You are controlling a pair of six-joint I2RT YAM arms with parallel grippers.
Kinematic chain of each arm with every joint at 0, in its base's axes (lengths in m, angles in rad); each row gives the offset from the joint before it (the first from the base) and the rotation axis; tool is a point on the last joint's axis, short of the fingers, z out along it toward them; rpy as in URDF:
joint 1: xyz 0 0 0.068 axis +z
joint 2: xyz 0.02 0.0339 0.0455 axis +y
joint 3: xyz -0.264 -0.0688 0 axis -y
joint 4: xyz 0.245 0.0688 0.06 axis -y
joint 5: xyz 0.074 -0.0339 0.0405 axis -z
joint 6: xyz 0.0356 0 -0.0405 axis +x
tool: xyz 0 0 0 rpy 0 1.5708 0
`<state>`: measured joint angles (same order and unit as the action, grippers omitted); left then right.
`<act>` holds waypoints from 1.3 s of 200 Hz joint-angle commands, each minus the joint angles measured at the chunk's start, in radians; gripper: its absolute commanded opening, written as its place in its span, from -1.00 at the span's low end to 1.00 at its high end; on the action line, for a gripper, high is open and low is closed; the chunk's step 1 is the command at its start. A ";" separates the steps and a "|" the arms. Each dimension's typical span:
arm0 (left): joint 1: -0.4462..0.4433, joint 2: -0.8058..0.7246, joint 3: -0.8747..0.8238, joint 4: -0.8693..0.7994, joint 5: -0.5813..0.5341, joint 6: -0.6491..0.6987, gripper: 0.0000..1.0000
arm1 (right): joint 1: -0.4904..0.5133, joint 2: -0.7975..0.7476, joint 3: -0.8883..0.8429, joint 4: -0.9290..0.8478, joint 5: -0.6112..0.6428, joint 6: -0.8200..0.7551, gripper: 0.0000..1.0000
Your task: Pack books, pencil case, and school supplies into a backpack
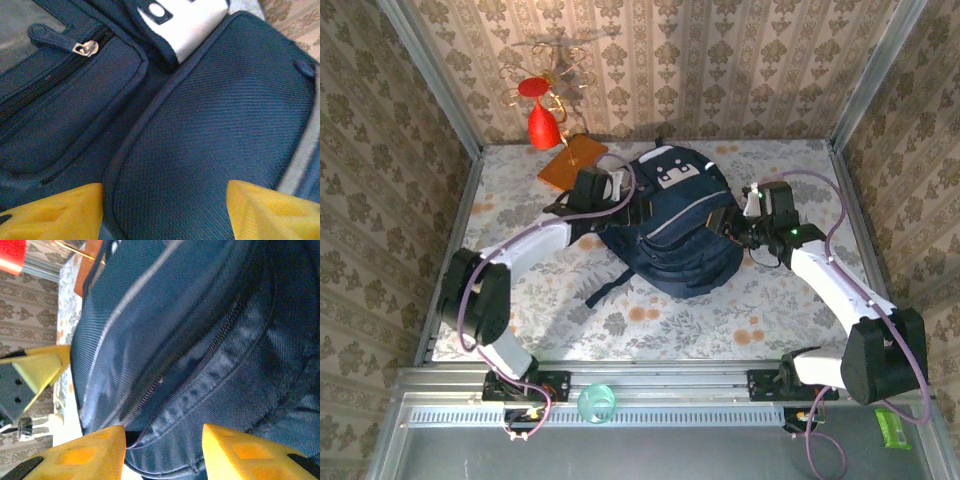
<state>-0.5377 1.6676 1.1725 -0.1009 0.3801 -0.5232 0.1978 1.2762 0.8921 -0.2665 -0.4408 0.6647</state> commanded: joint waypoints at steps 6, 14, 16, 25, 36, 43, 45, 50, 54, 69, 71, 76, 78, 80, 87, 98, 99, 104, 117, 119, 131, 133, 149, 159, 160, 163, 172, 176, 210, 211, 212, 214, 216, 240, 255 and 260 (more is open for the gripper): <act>0.002 0.065 0.082 -0.068 0.031 0.000 0.23 | 0.009 0.011 0.009 0.019 0.011 -0.011 -0.10; 0.004 0.076 0.085 -0.067 0.029 0.003 0.21 | 0.009 0.024 0.018 0.015 0.015 -0.018 -0.11; 0.004 0.078 0.085 -0.066 0.029 0.003 0.20 | 0.009 0.028 0.020 0.014 0.017 -0.019 -0.11; 0.004 0.087 0.084 -0.055 0.031 0.002 0.12 | 0.008 0.043 0.029 0.013 0.020 -0.027 -0.13; 0.005 0.096 0.081 -0.043 0.042 -0.001 0.03 | 0.007 0.060 0.040 0.012 0.029 -0.035 -0.15; 0.004 0.102 0.078 -0.038 0.051 -0.004 -0.05 | 0.007 0.073 0.049 0.008 0.037 -0.043 -0.16; 0.004 0.104 0.077 -0.037 0.054 -0.005 -0.07 | 0.006 0.076 0.051 0.007 0.040 -0.045 -0.16; 0.004 0.105 0.073 -0.032 0.062 -0.008 -0.13 | 0.005 0.085 0.060 0.003 0.046 -0.053 -0.17; 0.004 0.108 0.068 -0.028 0.068 -0.010 -0.17 | 0.005 0.090 0.065 -0.002 0.051 -0.059 -0.17; 0.001 0.107 0.048 -0.014 0.084 -0.018 -0.34 | -0.002 0.109 0.087 -0.021 0.083 -0.087 -0.18; 0.001 0.106 0.044 -0.012 0.086 -0.018 -0.36 | -0.004 0.109 0.090 -0.024 0.087 -0.091 -0.19; -0.001 0.104 0.035 -0.007 0.091 -0.020 -0.41 | -0.009 0.109 0.099 -0.032 0.094 -0.100 -0.19; -0.002 0.102 0.032 -0.007 0.093 -0.021 -0.43 | -0.011 0.130 0.102 -0.035 0.097 -0.104 -0.19; -0.003 0.100 0.029 -0.004 0.094 -0.021 -0.45 | -0.013 0.138 0.105 -0.038 0.100 -0.108 -0.20; -0.006 0.094 0.015 0.002 0.099 -0.024 -0.51 | -0.020 0.149 0.116 -0.048 0.113 -0.123 -0.20; -0.016 0.083 -0.008 0.017 0.104 -0.034 -0.58 | -0.030 0.166 0.137 -0.061 0.130 -0.149 -0.21; -0.017 0.082 -0.010 0.019 0.105 -0.034 -0.59 | -0.031 0.169 0.140 -0.062 0.130 -0.150 -0.21; -0.023 0.076 -0.023 0.029 0.110 -0.041 -0.62 | -0.037 0.179 0.150 -0.071 0.133 -0.161 -0.21; -0.043 0.063 -0.050 0.052 0.114 -0.061 -0.71 | -0.056 0.206 0.189 -0.098 0.137 -0.188 -0.21; -0.046 0.060 -0.055 0.056 0.114 -0.064 -0.72 | -0.060 0.210 0.196 -0.104 0.136 -0.193 -0.21; -0.069 0.046 -0.081 0.082 0.104 -0.091 -0.79 | -0.077 0.231 0.238 -0.141 0.144 -0.223 -0.21; -0.074 0.043 -0.085 0.087 0.101 -0.096 -0.80 | -0.080 0.233 0.244 -0.151 0.148 -0.228 -0.21; -0.106 0.023 -0.116 0.117 0.063 -0.128 -0.87 | -0.097 0.232 0.284 -0.221 0.193 -0.263 -0.21; -0.126 0.013 -0.129 0.127 0.032 -0.143 -0.93 | -0.103 0.209 0.283 -0.257 0.239 -0.275 -0.20; -0.128 0.012 -0.131 0.129 0.028 -0.143 -0.94 | -0.103 0.206 0.282 -0.260 0.242 -0.277 -0.20; -0.133 0.009 -0.133 0.129 0.020 -0.146 -0.95 | -0.104 0.196 0.279 -0.265 0.258 -0.281 -0.19; -0.146 0.000 -0.140 0.129 -0.009 -0.151 -0.98 | -0.104 0.161 0.263 -0.307 0.302 -0.291 -0.16; -0.151 -0.004 -0.143 0.129 -0.021 -0.153 -1.00 | -0.104 0.143 0.254 -0.317 0.318 -0.292 -0.15; -0.176 -0.038 -0.174 0.144 -0.063 -0.176 -1.00 | -0.066 -0.080 0.116 -0.377 0.431 -0.283 -0.09; -0.176 -0.039 -0.175 0.145 -0.062 -0.176 -1.00 | -0.062 -0.088 0.111 -0.378 0.435 -0.282 -0.09; -0.176 -0.040 -0.175 0.145 -0.062 -0.178 -1.00 | -0.058 -0.095 0.107 -0.379 0.437 -0.281 -0.09; -0.176 -0.041 -0.177 0.147 -0.061 -0.179 -1.00 | -0.048 -0.109 0.097 -0.380 0.444 -0.280 -0.09; -0.177 -0.043 -0.179 0.149 -0.060 -0.181 -1.00 | -0.036 -0.122 0.088 -0.382 0.451 -0.278 -0.08; -0.177 -0.048 -0.192 0.183 -0.031 -0.197 -1.00 | 0.161 -0.259 -0.013 -0.352 0.517 -0.216 -0.04; -0.178 -0.043 -0.201 0.210 -0.010 -0.208 -1.00 | 0.311 -0.278 -0.072 -0.262 0.542 -0.159 -0.03; -0.178 -0.041 -0.202 0.218 -0.006 -0.214 -1.00 | 0.362 -0.271 -0.089 -0.214 0.547 -0.137 -0.02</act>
<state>-0.6998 1.6424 0.9974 0.1055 0.3126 -0.7055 0.3794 1.0058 0.8875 -0.5774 0.0166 0.4339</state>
